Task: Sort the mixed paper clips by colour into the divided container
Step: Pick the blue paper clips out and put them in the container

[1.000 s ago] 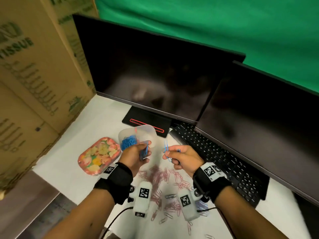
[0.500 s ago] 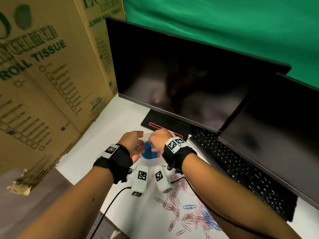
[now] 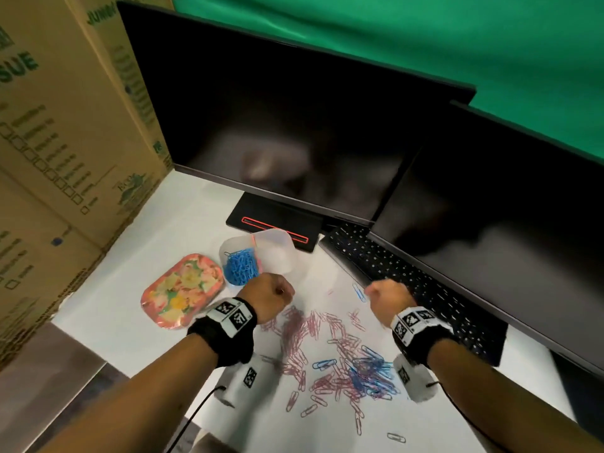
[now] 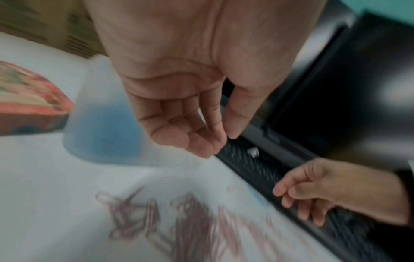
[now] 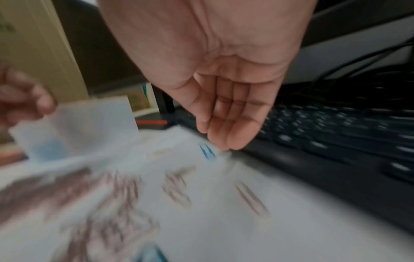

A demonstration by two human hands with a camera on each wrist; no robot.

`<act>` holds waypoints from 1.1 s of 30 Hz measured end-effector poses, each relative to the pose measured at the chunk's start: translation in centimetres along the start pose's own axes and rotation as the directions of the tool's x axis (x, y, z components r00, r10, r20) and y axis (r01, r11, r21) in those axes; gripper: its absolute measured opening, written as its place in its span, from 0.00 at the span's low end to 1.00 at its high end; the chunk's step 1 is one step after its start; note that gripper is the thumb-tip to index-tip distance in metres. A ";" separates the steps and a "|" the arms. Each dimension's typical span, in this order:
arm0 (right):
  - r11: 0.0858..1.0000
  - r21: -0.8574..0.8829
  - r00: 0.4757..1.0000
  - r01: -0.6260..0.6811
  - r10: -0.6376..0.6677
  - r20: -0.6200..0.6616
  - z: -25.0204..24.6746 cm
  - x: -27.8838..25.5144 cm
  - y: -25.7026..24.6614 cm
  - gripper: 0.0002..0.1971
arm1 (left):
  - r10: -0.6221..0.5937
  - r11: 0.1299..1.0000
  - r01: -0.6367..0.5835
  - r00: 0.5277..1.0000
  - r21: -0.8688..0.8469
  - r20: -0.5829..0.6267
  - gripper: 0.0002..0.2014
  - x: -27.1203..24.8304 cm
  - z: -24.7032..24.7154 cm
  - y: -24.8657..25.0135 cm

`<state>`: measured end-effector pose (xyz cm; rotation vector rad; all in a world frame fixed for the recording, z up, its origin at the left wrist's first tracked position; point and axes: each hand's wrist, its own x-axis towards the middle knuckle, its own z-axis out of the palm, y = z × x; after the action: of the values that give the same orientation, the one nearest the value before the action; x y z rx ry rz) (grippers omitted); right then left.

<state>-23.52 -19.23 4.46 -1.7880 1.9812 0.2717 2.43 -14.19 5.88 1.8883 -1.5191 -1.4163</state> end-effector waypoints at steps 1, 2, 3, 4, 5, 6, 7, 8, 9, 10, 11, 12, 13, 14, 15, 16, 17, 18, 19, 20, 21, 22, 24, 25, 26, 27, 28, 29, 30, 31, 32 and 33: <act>0.999 -0.037 1.000 0.011 -0.010 0.027 0.7 -0.3 0.7 0.18 | 0.009 0.995 -0.010 1.000 0.100 0.006 0.08 0.1 0.9 -0.1; 0.998 -0.059 0.999 0.016 -0.014 0.037 1.3 -0.6 1.3 0.17 | 0.011 0.982 -0.013 1.000 0.190 0.009 0.08 0.1 2.0 0.0; 0.996 -0.079 0.999 0.032 -0.029 0.039 1.9 -0.7 1.5 0.17 | 0.017 0.966 -0.018 1.000 0.257 0.007 0.08 0.0 2.7 0.0; 0.995 -0.086 0.998 0.056 -0.053 0.034 2.5 -0.7 1.7 0.17 | 0.032 0.953 -0.033 0.999 0.300 0.009 0.09 -0.1 3.5 0.2; 0.993 -0.087 0.996 0.084 -0.081 0.029 2.9 -0.5 1.8 0.18 | 0.045 0.943 -0.048 0.999 0.328 0.017 0.09 -0.2 4.3 0.4; 0.989 -0.102 0.994 0.110 -0.108 0.023 3.1 -0.3 1.6 0.19 | 0.053 0.936 -0.059 0.998 0.347 0.026 0.10 -0.3 5.1 0.6; 0.984 -0.116 0.991 0.131 -0.131 0.012 3.3 -0.1 1.4 0.18 | 0.059 0.930 -0.068 0.998 0.362 0.035 0.10 -0.4 5.8 0.7; 0.981 -0.128 0.989 0.149 -0.149 0.007 3.3 0.0 1.0 0.17 | 0.065 0.926 -0.076 0.997 0.370 0.043 0.11 -0.4 6.3 0.7; 0.974 -0.143 0.984 0.174 -0.176 0.000 3.5 0.0 0.8 0.15 | 0.069 0.923 -0.082 0.996 0.375 0.048 0.11 -0.3 6.8 0.7; 0.970 -0.154 0.982 0.187 -0.189 0.000 3.7 -0.1 0.7 0.13 | 0.068 0.922 -0.082 0.996 0.378 0.051 0.11 -0.2 7.4 0.6; 0.968 -0.153 0.980 0.198 -0.201 -0.001 3.8 -0.2 0.7 0.12 | 0.070 0.924 -0.083 0.996 0.374 0.049 0.10 0.0 7.7 0.6; 0.972 -0.136 0.982 0.189 -0.191 0.001 4.0 -0.2 0.8 0.10 | 0.070 0.926 -0.081 0.997 0.368 0.043 0.11 0.1 8.1 0.6; 0.979 -0.107 0.985 0.173 -0.174 0.002 4.1 -0.2 0.9 0.09 | 0.068 0.928 -0.076 0.997 0.364 0.035 0.11 0.1 8.3 0.6; 0.985 -0.072 0.988 0.156 -0.156 0.001 4.2 -0.3 1.0 0.08 | 0.066 0.929 -0.071 0.997 0.363 0.027 0.11 0.2 8.6 0.5; 0.988 -0.037 0.989 0.149 -0.149 -0.006 4.2 -0.2 1.1 0.06 | 0.066 0.929 -0.069 0.998 0.363 0.021 0.11 0.1 8.7 0.5; 0.990 -0.015 0.990 0.142 -0.142 -0.008 4.1 -0.1 1.1 0.05 | 0.069 0.930 -0.070 0.997 0.361 0.015 0.11 0.1 8.9 0.5; 0.990 0.003 0.990 0.138 -0.137 -0.010 4.0 0.0 1.0 0.04 | 0.074 0.931 -0.072 0.997 0.358 0.010 0.11 0.1 8.9 0.4; 0.992 0.012 0.992 0.123 -0.123 -0.003 3.8 0.1 0.8 0.06 | 0.076 0.933 -0.073 0.997 0.353 0.004 0.11 0.0 8.9 0.3; 0.994 0.019 0.994 0.112 -0.112 0.009 3.8 0.2 0.6 0.10 | 0.078 0.934 -0.072 0.997 0.350 -0.001 0.11 0.0 8.9 0.1; 0.995 0.025 0.995 0.100 -0.101 0.024 3.7 0.3 0.4 0.13 | 0.079 0.933 -0.072 0.997 0.352 -0.006 0.11 -0.1 8.8 -0.1; 0.995 0.037 0.995 0.091 -0.092 0.036 3.7 0.4 0.3 0.15 | 0.084 0.930 -0.076 0.996 0.359 -0.007 0.11 -0.2 8.8 -0.2; 0.996 0.051 0.995 0.079 -0.082 0.051 3.7 0.5 0.1 0.17 | 0.089 0.925 -0.081 0.996 0.371 -0.005 0.11 -0.4 8.8 -0.4; 0.996 0.070 0.994 0.059 -0.065 0.086 3.5 0.6 -0.1 0.20 | 0.092 0.913 -0.085 0.996 0.399 0.000 0.11 -0.6 8.9 -0.6; 0.996 0.069 0.992 0.049 -0.056 0.111 3.5 0.7 -0.3 0.21 | 0.088 0.907 -0.082 0.996 0.414 0.003 0.11 -0.7 9.1 -0.7; 0.997 0.064 0.990 0.039 -0.047 0.135 3.4 0.8 -0.4 0.22 | 0.081 0.900 -0.079 0.997 0.429 0.015 0.11 -0.7 9.4 -0.8; 0.998 0.056 0.988 0.033 -0.041 0.151 3.3 0.9 -0.5 0.22 | 0.074 0.891 -0.084 0.996 0.446 0.039 0.11 -0.8 9.7 -0.8; 0.998 0.044 0.986 0.033 -0.040 0.162 3.2 0.9 -0.6 0.21 | 0.063 0.878 -0.090 0.995 0.469 0.073 0.11 -0.9 10.0 -0.9; 0.999 0.025 0.985 0.038 -0.041 0.168 3.2 0.8 -0.7 0.20 | 0.052 0.863 -0.101 0.992 0.496 0.111 0.11 -1.0 10.4 -1.0; 0.999 0.010 0.985 0.042 -0.043 0.167 3.2 0.7 -0.8 0.19 | 0.043 0.842 -0.117 0.988 0.526 0.151 0.11 -1.0 10.8 -1.1; 0.999 0.014 0.986 0.045 -0.046 0.160 3.3 0.5 -0.7 0.17 | 0.036 0.818 -0.134 0.983 0.560 0.182 0.11 -1.1 11.0 -1.3; 0.998 0.046 0.989 0.041 -0.047 0.143 3.4 0.3 -0.5 0.15 | 0.031 0.794 -0.146 0.979 0.589 0.201 0.10 -1.1 11.3 -1.6; 0.994 0.102 0.992 0.036 -0.048 0.115 3.6 0.0 -0.2 0.13 | 0.034 0.777 -0.153 0.979 0.611 0.201 0.09 -1.2 11.5 -1.9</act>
<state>-22.65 -17.72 1.31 -1.7094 1.8413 0.2536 -6.09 -8.87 -0.11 2.0159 -2.3721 -1.1363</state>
